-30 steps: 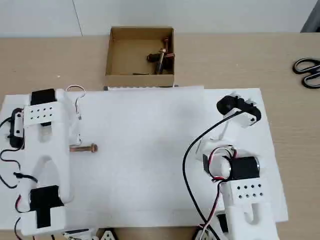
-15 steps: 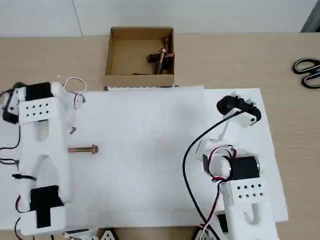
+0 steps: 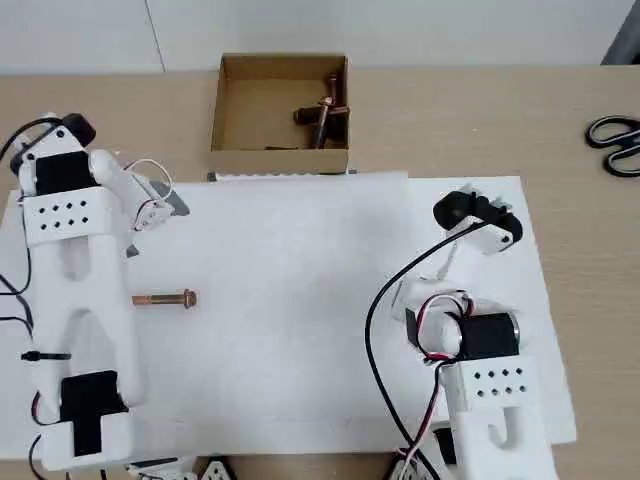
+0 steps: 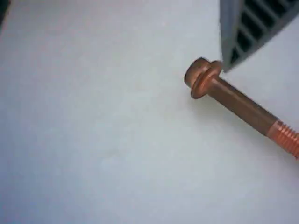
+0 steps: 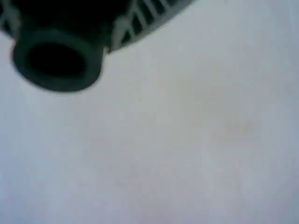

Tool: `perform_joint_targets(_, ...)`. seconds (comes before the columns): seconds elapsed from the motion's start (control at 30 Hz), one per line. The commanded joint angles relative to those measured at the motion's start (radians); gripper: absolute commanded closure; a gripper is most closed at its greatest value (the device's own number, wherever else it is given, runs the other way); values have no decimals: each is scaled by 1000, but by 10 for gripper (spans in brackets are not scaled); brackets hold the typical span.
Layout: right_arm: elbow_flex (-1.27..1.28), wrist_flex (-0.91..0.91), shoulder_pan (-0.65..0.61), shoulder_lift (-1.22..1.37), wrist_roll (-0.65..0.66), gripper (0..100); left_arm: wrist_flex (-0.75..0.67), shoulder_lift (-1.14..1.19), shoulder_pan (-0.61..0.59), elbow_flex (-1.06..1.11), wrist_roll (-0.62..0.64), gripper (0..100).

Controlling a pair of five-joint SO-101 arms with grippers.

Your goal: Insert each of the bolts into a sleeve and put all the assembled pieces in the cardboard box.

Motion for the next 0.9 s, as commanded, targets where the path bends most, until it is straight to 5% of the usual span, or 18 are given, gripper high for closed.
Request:
perform_joint_targets(0.0,-6,-19,-2,-21,-8,996,31,-17,11,-38,-11,701)
perform_joint_targets(0.2,-6,-19,-2,-21,-8,996,31,-18,89,-39,-18,703)
perform_joint_targets(0.37,-6,-21,-2,-21,-8,996,31,-77,160,-39,-206,802)
perform_joint_targets(0.6,-6,-22,-2,-15,-8,996,26,-206,166,-35,-770,991)
perform_joint_targets(0.87,21,-35,42,-15,-5,996,25,-118,121,65,-1289,993)
